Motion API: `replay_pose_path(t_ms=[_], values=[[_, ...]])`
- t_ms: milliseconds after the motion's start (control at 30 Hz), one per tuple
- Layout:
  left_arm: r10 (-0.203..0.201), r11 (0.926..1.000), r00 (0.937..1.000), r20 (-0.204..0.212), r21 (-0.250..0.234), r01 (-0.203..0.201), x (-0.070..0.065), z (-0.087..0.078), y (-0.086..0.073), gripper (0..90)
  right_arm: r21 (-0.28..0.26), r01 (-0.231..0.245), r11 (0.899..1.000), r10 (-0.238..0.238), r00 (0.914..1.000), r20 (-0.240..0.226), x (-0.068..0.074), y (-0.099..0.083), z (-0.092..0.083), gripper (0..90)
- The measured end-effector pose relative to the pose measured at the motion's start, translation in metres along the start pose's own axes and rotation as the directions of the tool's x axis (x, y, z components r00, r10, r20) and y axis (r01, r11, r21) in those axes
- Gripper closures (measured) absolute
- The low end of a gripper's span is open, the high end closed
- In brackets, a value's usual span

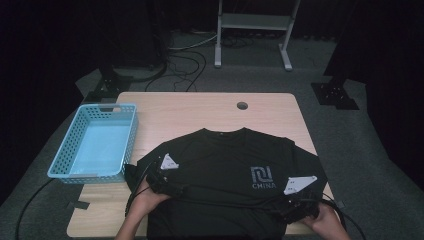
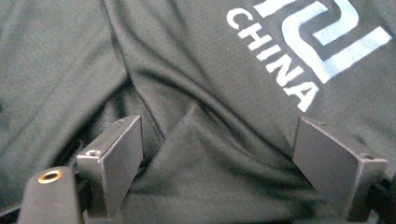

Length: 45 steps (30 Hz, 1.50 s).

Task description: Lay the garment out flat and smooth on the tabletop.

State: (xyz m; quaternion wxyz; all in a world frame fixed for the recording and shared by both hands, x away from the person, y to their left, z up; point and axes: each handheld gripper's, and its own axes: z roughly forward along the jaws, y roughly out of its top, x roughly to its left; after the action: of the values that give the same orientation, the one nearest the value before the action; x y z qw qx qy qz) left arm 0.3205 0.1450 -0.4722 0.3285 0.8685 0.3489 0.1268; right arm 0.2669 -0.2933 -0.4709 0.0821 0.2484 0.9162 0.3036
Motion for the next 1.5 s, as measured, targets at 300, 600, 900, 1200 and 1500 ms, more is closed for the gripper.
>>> replay_pose_path(t_ms=[300,600,900,1200,1500], values=[[0.016,0.9998,0.9998,0.012,-0.014,-0.015,-0.016,-0.003,-0.002,7.5,0.051,0.033,0.998,-0.032,0.9991,-0.028,-0.012,-0.013,-0.014,16.8],[-0.039,0.9985,0.9959,-0.082,-0.042,0.036,-0.006,-0.001,0.009,7.6,-0.002,-0.142,0.990,0.142,0.9849,0.100,-0.037,0.001,-0.015,11.7],[-0.103,0.9942,0.9854,-0.135,-0.044,0.098,0.000,0.003,0.008,11.9,-0.056,-0.340,0.939,0.343,0.9045,0.253,-0.061,0.004,-0.001,11.7],[-0.137,0.9905,0.9787,-0.152,-0.022,0.136,0.000,0.009,0.008,7.4,-0.108,-0.432,0.895,0.443,0.8394,0.314,-0.067,0.006,0.008,10.3],[-0.152,0.9884,0.9749,-0.163,-0.030,0.149,0.004,0.015,0.013,5.9,-0.095,-0.479,0.873,0.481,0.8082,0.340,-0.073,0.015,0.014,7.9]])
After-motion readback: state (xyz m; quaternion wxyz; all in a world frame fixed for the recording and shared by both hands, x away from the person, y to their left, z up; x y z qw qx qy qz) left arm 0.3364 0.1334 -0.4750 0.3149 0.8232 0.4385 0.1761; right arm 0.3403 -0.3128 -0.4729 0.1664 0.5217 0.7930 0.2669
